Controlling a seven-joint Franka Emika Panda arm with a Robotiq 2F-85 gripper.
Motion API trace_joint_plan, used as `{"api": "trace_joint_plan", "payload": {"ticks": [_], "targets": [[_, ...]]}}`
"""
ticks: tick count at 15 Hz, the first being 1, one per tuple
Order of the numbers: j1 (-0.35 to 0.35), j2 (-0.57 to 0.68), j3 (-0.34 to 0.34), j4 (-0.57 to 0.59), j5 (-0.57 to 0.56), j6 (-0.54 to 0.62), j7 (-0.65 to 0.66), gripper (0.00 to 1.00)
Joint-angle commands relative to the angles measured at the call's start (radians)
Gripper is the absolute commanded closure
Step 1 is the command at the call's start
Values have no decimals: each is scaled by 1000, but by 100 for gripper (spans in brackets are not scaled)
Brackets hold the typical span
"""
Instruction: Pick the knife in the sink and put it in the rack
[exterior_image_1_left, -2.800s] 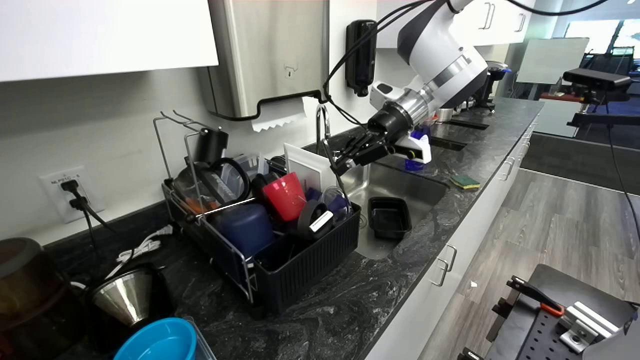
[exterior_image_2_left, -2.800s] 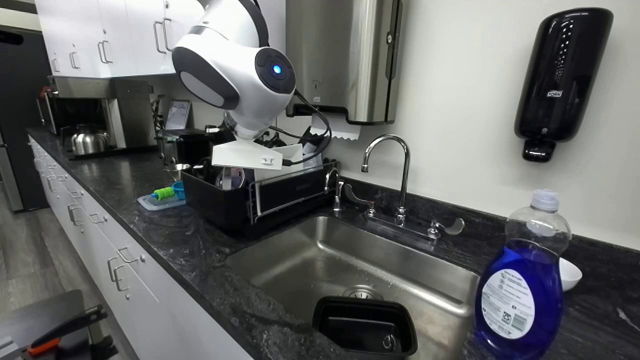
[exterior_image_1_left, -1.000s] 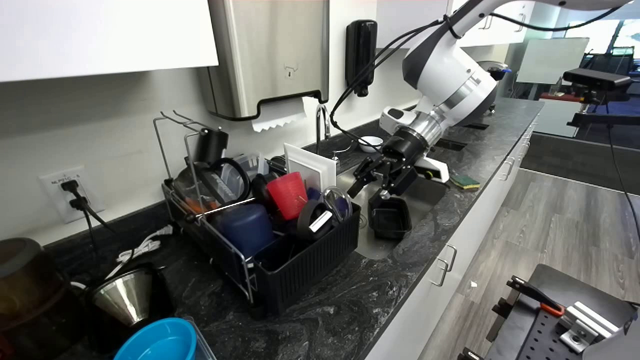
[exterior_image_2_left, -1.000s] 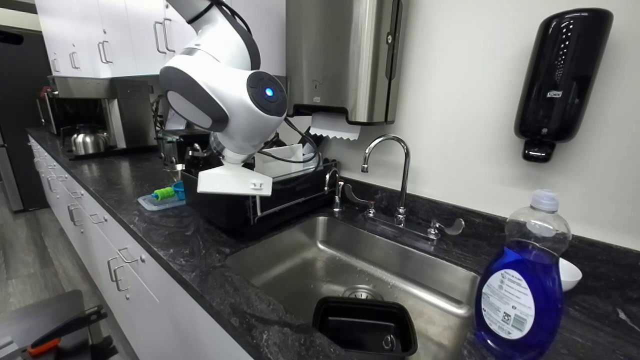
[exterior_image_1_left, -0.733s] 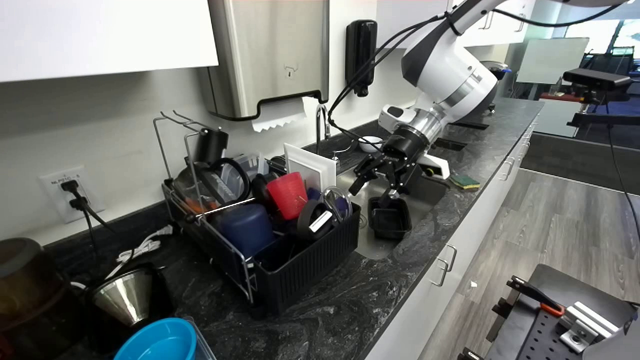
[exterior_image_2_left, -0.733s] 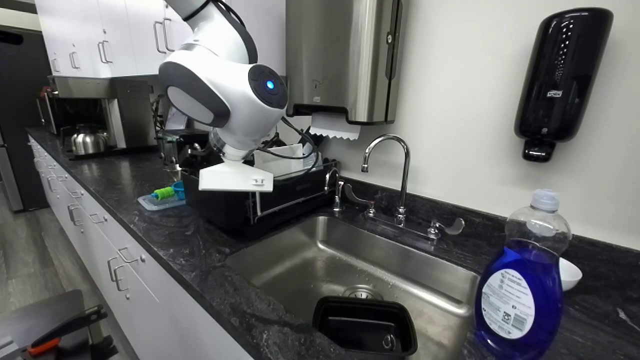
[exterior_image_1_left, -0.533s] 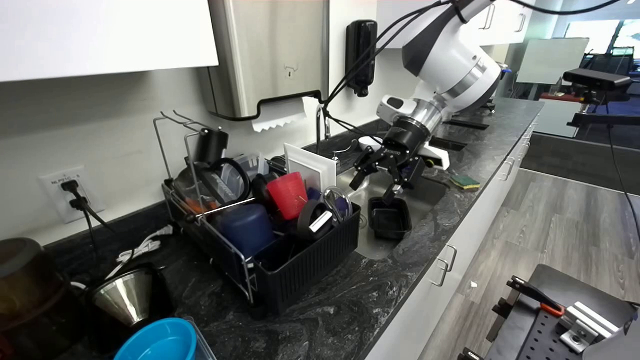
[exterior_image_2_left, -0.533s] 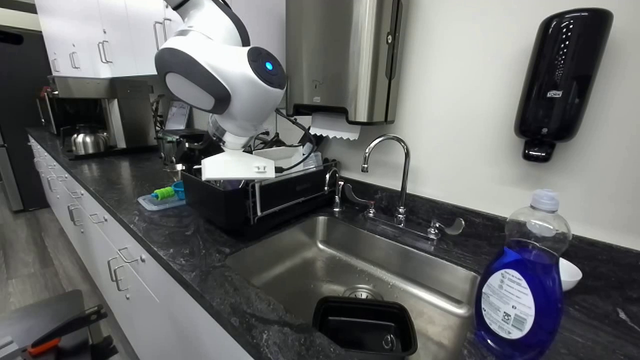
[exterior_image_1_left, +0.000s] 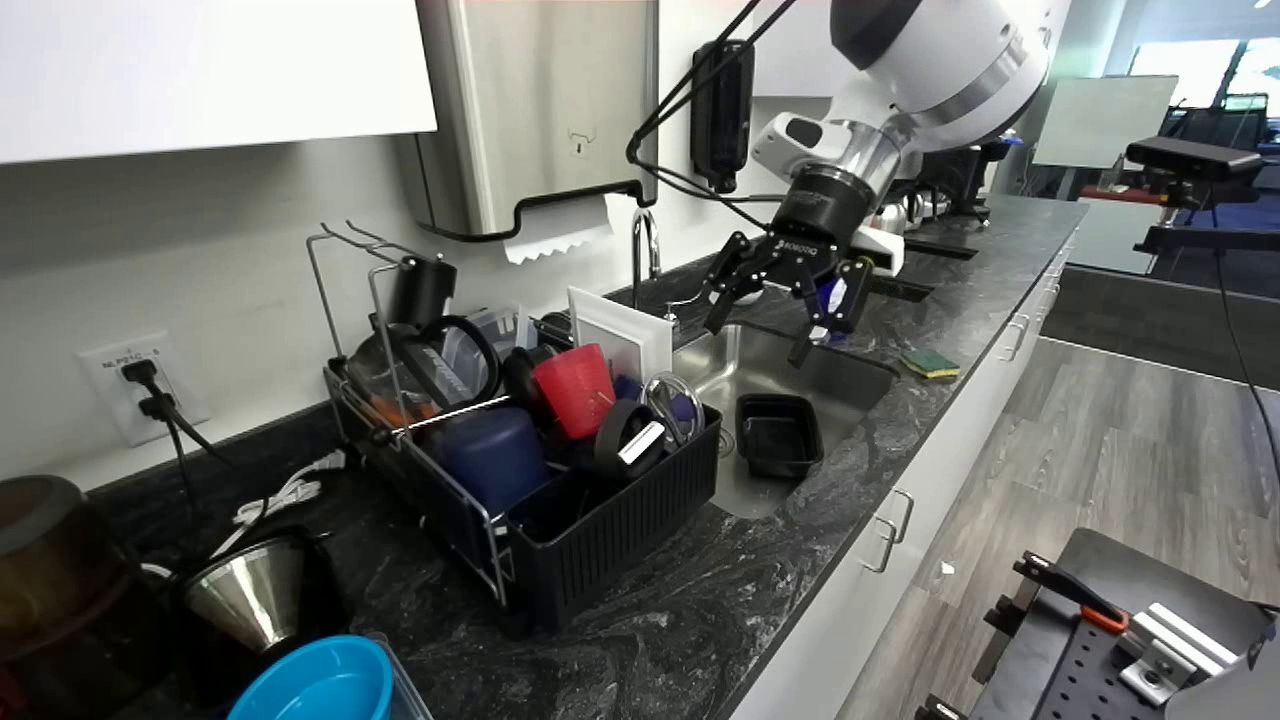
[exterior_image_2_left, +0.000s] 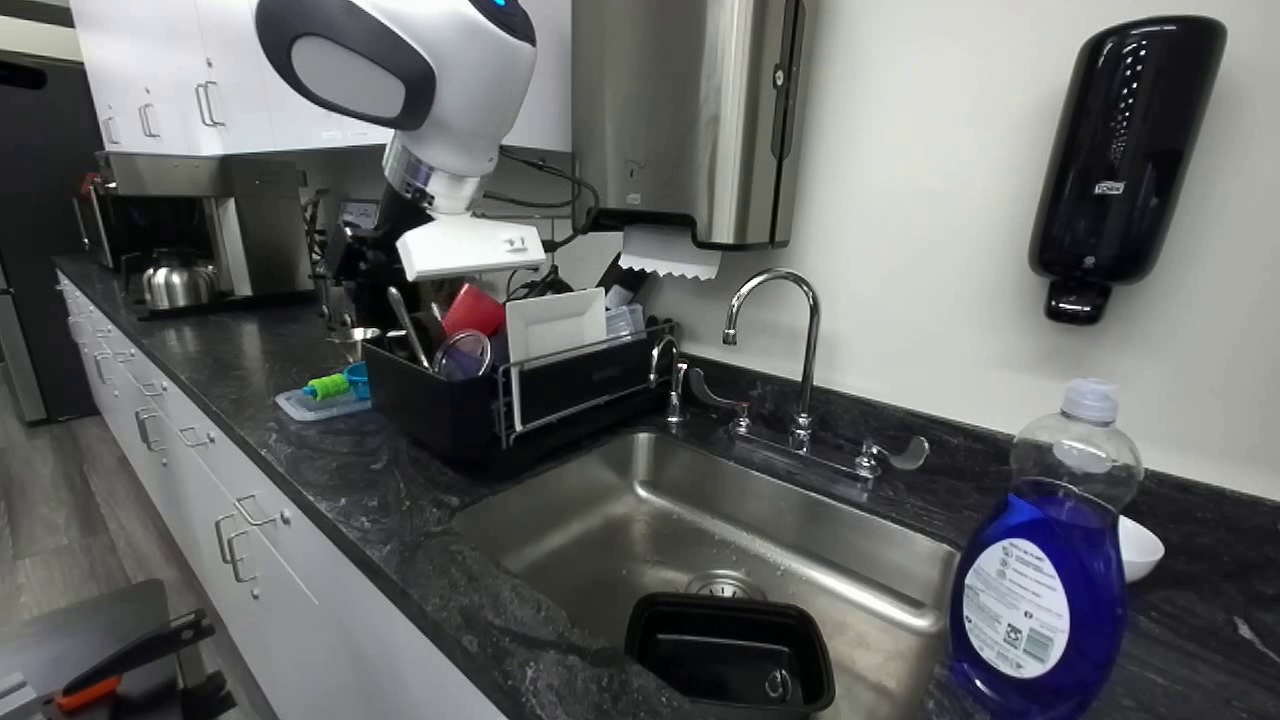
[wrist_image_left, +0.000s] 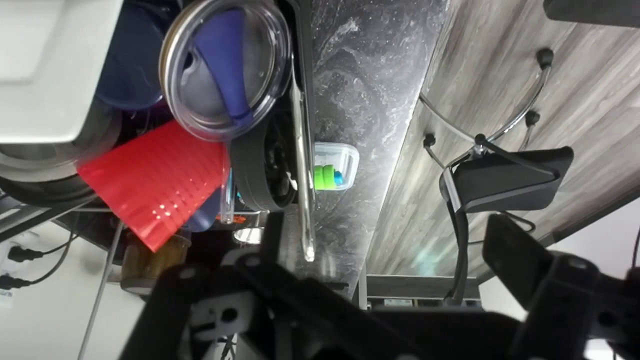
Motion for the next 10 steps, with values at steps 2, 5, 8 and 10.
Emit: {"api": "trace_joint_plan", "payload": {"ticks": [2, 5, 8, 10], "targets": [[23, -44, 0, 16, -124, -35, -25, 0], [38, -50, -8, 37, -205, -52, -44, 0], [42, -28, -21, 72, -280, -70, -82, 0], [43, -8, -33, 96, -329, -87, -126, 0]]}}
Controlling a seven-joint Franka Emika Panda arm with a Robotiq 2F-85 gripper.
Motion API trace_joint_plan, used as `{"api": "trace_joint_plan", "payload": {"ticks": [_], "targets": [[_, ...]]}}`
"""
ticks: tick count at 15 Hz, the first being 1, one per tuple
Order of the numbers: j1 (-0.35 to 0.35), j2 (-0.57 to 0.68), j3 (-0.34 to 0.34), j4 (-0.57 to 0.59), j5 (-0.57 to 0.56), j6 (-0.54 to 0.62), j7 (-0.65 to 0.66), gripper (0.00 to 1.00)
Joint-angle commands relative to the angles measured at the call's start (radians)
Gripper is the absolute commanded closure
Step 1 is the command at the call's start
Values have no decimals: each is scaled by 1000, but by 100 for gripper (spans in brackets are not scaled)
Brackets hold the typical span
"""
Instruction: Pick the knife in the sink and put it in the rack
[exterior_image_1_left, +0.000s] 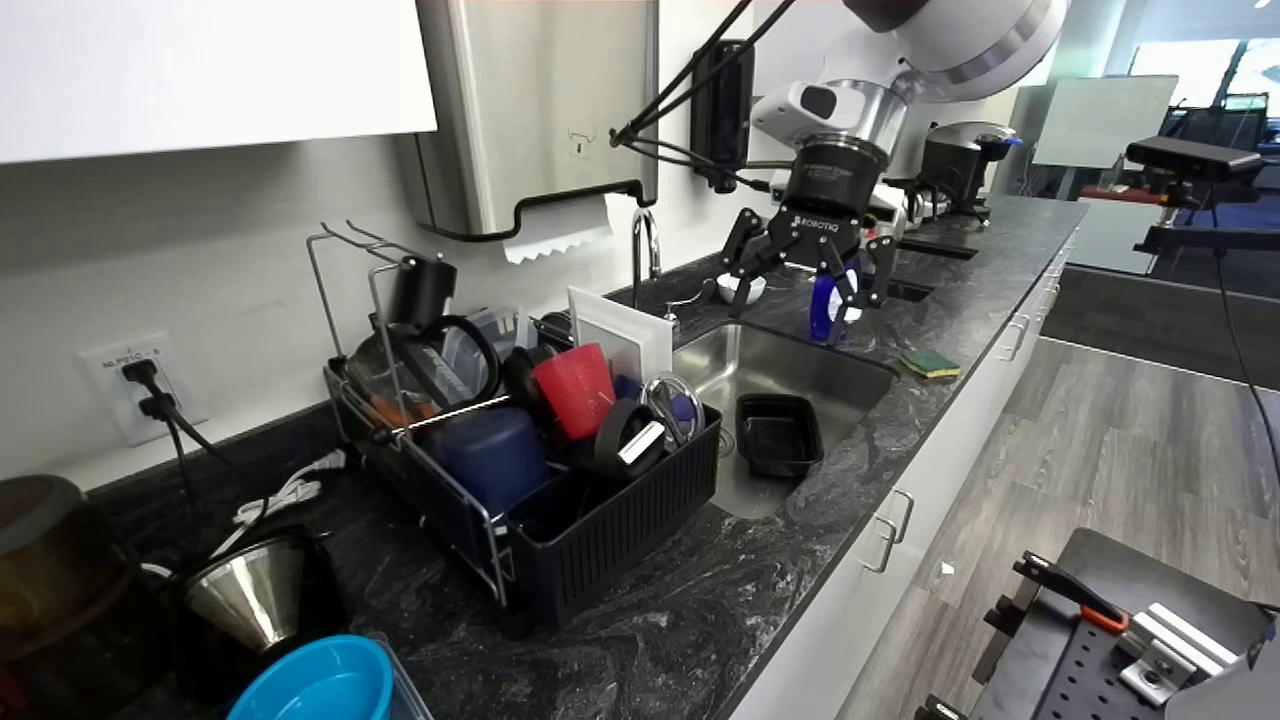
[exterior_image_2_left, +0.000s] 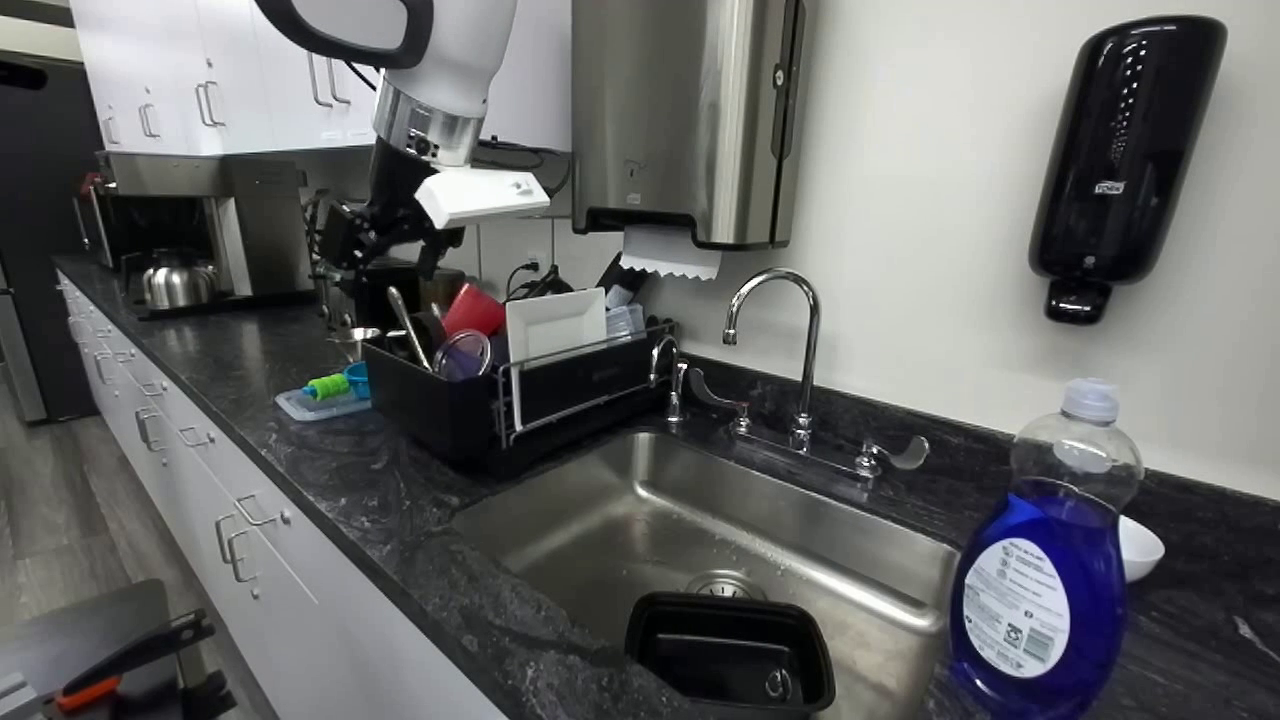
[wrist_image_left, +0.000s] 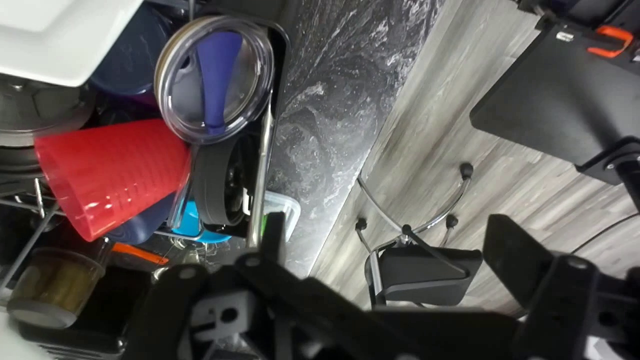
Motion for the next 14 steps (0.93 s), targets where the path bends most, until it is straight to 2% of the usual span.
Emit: {"api": "trace_joint_plan", "payload": {"ticks": [1, 8, 10, 14], "targets": [[11, 52, -33, 61, -82, -55, -103, 0], [-5, 128, -64, 151, -209, -166, -352, 0], [-10, 146, -65, 167, -226, -175, -386, 0], [-17, 144, -55, 151, -216, -143, -342, 0]]}}
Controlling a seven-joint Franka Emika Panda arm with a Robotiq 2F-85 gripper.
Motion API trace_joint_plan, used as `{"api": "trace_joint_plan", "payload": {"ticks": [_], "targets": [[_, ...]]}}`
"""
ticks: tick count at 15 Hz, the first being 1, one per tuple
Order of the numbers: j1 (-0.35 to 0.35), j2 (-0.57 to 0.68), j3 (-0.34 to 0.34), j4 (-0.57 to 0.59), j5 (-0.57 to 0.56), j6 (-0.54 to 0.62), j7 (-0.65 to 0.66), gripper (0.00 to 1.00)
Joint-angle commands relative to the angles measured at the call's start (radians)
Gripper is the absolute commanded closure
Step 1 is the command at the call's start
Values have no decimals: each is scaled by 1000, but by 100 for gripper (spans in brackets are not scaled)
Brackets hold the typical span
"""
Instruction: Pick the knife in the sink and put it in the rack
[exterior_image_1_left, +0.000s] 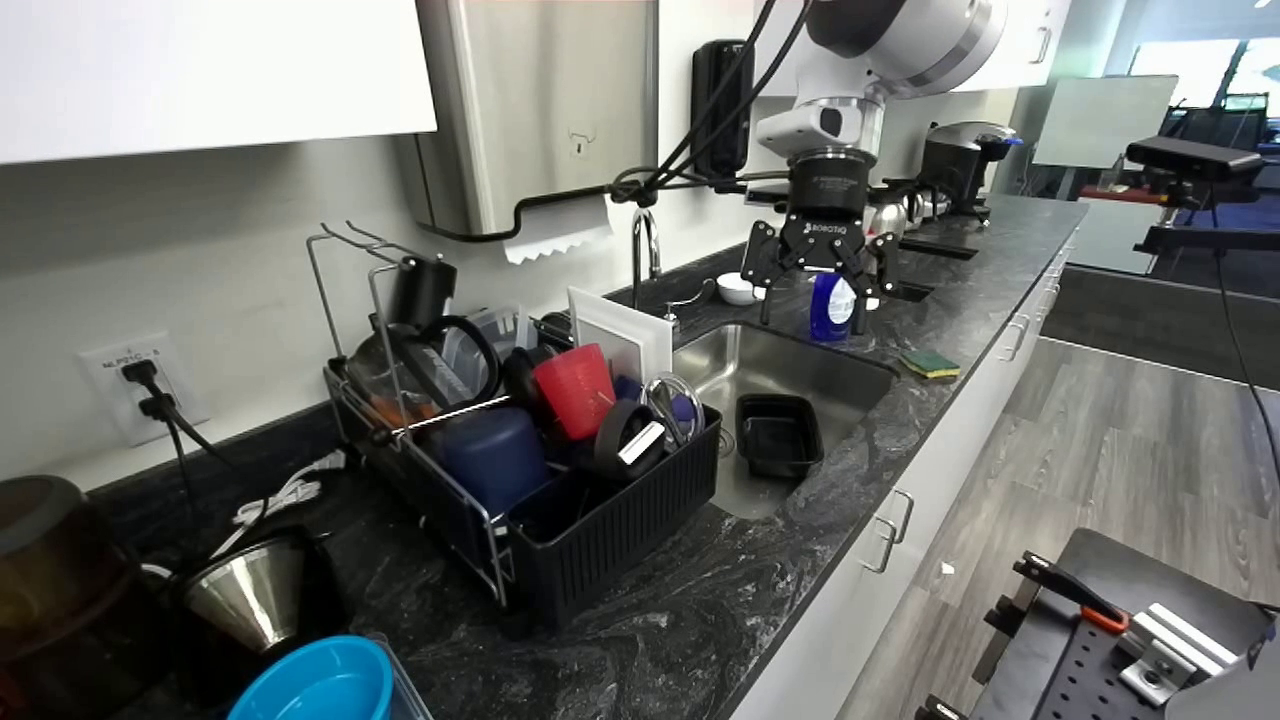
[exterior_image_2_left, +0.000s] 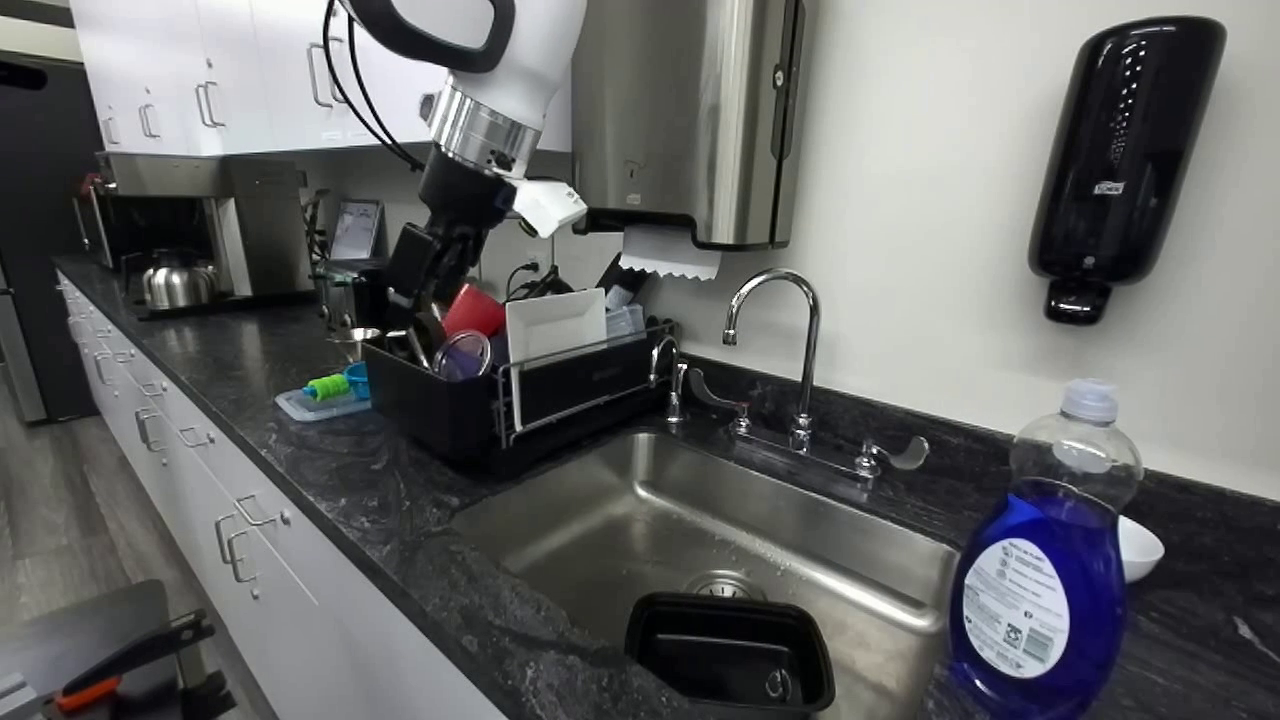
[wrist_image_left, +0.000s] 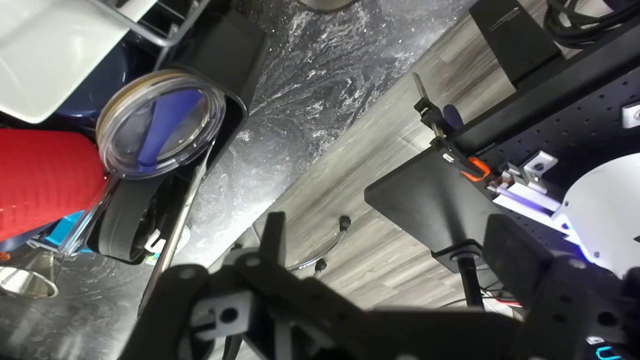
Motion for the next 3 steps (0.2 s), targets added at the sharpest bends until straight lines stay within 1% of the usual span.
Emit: {"api": "trace_joint_plan", "payload": {"ticks": [1, 3], "targets": [[-12, 4, 12, 4, 0, -3, -1, 0], [-12, 5, 12, 7, 0, -7, 0, 0]]}}
